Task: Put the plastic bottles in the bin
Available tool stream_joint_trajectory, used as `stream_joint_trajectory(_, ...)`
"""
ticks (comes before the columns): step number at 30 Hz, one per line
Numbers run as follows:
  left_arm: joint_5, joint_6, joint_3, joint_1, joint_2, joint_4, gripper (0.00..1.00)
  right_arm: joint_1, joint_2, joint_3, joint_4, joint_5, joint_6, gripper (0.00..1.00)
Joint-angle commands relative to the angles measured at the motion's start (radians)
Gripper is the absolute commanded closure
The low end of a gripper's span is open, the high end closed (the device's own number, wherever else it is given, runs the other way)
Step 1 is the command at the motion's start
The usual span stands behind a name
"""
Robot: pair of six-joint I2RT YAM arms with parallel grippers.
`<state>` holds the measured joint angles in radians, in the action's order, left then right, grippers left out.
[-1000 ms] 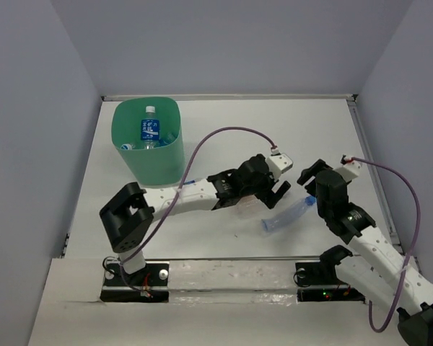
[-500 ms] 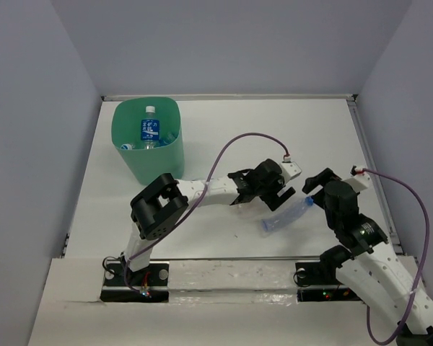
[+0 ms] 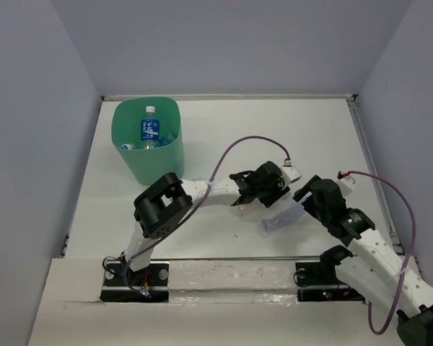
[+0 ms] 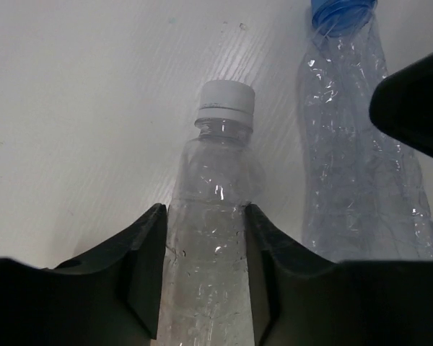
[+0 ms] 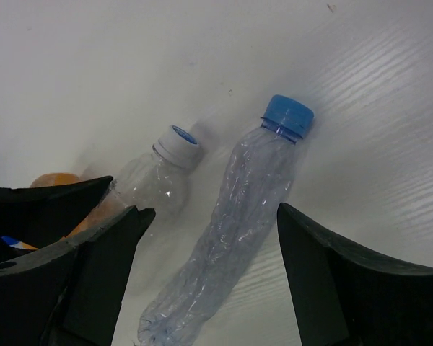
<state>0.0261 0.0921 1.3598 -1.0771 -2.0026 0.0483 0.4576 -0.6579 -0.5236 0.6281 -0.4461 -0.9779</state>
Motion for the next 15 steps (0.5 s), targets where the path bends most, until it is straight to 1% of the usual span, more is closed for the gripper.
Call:
stream_joint_trajectory(1,0.06,0.015,-0.002,0.002,0.033,0.01,0.61,-0.013,-0.022,0.028,-0.022,-0.011,-0.073,0.2)
stream_joint_trajectory(3,0.092,0.014,-0.016,0.002,0.054,0.031,0.62,-0.013,-0.04,0.042,-0.03,-0.014,-0.077,0.2)
stream_joint_trajectory(4,0.097,0.012,-0.031,0.003,0.065,0.042,0.68,-0.013,-0.043,0.043,-0.031,-0.016,-0.081,0.21)
stream_joint_trajectory(5,0.101,0.011,-0.036,0.003,0.077,0.054,0.71,-0.013,-0.045,0.046,-0.034,-0.017,-0.081,0.21)
stream_joint_trajectory(10,0.117,-0.009,-0.042,0.014,0.116,0.074,0.73,-0.023,-0.077,0.069,-0.074,0.0,-0.081,0.21)
stream_joint_trajectory(13,0.1,-0.041,-0.053,0.029,0.151,0.093,0.73,-0.033,-0.104,0.083,-0.105,0.012,-0.084,0.21)
stream_joint_trajectory(15,0.098,-0.081,-0.062,0.054,0.194,0.123,0.73,-0.033,-0.108,0.089,-0.125,0.015,-0.082,0.23)
